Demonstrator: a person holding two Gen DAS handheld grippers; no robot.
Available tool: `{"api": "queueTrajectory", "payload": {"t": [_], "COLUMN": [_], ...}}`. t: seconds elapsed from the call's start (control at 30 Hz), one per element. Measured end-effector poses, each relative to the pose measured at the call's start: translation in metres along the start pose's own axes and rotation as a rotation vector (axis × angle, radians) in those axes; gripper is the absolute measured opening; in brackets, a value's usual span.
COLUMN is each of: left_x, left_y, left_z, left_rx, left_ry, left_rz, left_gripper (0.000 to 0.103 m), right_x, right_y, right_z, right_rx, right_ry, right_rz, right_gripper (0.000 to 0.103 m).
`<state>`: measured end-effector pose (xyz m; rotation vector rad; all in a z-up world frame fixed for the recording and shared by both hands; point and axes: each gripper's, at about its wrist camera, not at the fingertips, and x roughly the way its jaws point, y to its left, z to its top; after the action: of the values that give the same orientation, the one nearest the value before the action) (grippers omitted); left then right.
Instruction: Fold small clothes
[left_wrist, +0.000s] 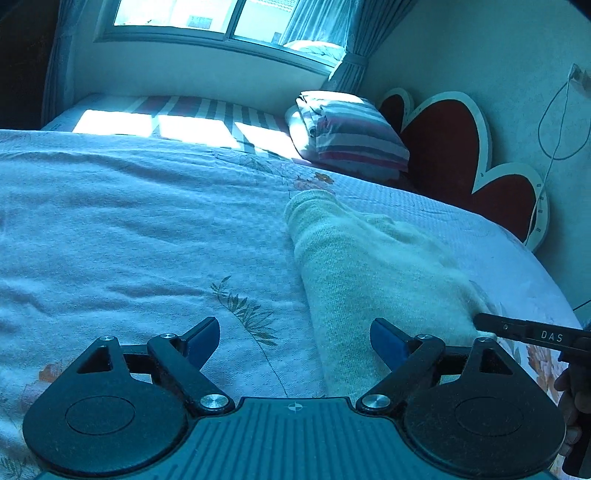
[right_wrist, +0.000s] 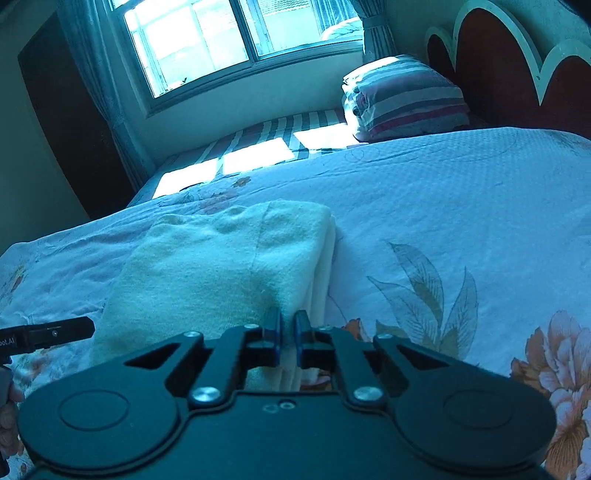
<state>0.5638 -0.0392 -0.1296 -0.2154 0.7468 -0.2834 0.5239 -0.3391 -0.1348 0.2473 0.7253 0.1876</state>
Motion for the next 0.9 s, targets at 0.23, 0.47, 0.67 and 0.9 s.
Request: {"api": "queueTrajectory", "payload": {"t": [0.23, 0.47, 0.67, 0.9], "left_x": [0.014, 0.034, 0.054, 0.075], "left_y": [0.002, 0.029, 0.044, 0.041], "left_z": [0.005, 0.008, 0.007, 0.015], "left_rx": [-0.010, -0.202, -0.298, -0.295], "left_ry": [0.038, 0.132, 0.242, 0.269], "left_rz": [-0.107, -0.321, -0.481, -0.537], "left_gripper": [0.088, 0.078, 0.075, 0.075], "right_x": [-0.006, -0.004, 0.019, 0.028], "right_y": [-0.016, -0.072, -0.083, -0.095], "right_z": [0.006, 0.003, -0.006, -0.001], "right_rx": [0.085, 0.354, 0.381, 0.394], "right_ry": [0.012, 0.041, 0.154, 0.172], "right_rz": [0.096, 0.293, 0.434, 0.511], "right_gripper": [0.030, 0.062, 0.059, 0.058]}}
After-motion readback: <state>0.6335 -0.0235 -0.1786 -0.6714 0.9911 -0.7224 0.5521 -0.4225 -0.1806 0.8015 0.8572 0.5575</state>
